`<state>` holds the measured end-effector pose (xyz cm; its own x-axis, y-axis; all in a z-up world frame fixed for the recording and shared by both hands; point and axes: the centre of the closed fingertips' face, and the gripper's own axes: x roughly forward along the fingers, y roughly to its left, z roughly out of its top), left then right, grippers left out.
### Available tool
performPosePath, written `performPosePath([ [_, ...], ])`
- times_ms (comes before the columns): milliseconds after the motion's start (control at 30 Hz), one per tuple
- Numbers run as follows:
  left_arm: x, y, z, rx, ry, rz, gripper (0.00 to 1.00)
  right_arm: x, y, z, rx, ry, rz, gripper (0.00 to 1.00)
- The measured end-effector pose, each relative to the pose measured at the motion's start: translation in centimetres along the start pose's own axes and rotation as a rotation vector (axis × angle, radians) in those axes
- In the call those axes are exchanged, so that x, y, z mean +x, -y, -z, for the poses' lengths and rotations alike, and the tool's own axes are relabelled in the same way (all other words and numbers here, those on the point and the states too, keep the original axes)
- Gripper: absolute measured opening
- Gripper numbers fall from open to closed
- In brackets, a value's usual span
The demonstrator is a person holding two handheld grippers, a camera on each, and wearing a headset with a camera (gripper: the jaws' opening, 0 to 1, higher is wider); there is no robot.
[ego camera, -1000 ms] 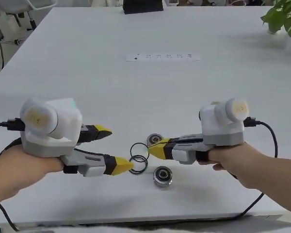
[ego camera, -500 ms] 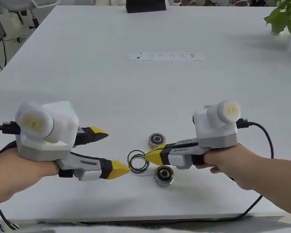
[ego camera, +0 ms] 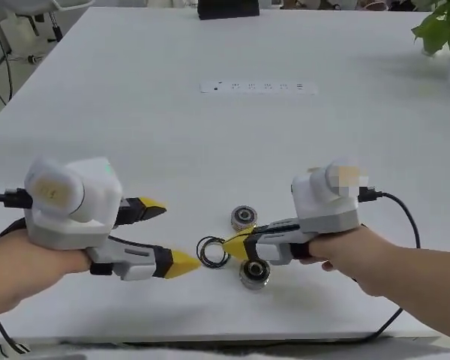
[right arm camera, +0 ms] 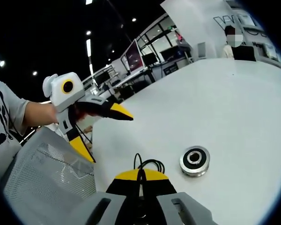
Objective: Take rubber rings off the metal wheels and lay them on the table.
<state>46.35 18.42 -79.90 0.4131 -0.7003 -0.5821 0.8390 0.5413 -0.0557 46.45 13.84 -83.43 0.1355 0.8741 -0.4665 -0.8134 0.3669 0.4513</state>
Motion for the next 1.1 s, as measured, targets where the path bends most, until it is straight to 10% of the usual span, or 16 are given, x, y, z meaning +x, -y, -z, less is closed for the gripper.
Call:
performPosePath([
  [1100, 0.1, 0.2, -0.5, 0.009, 0.005, 0.007, 0.60, -1.3, 0.9, -0.4, 0.020, 0.020, 0.049, 0.09],
])
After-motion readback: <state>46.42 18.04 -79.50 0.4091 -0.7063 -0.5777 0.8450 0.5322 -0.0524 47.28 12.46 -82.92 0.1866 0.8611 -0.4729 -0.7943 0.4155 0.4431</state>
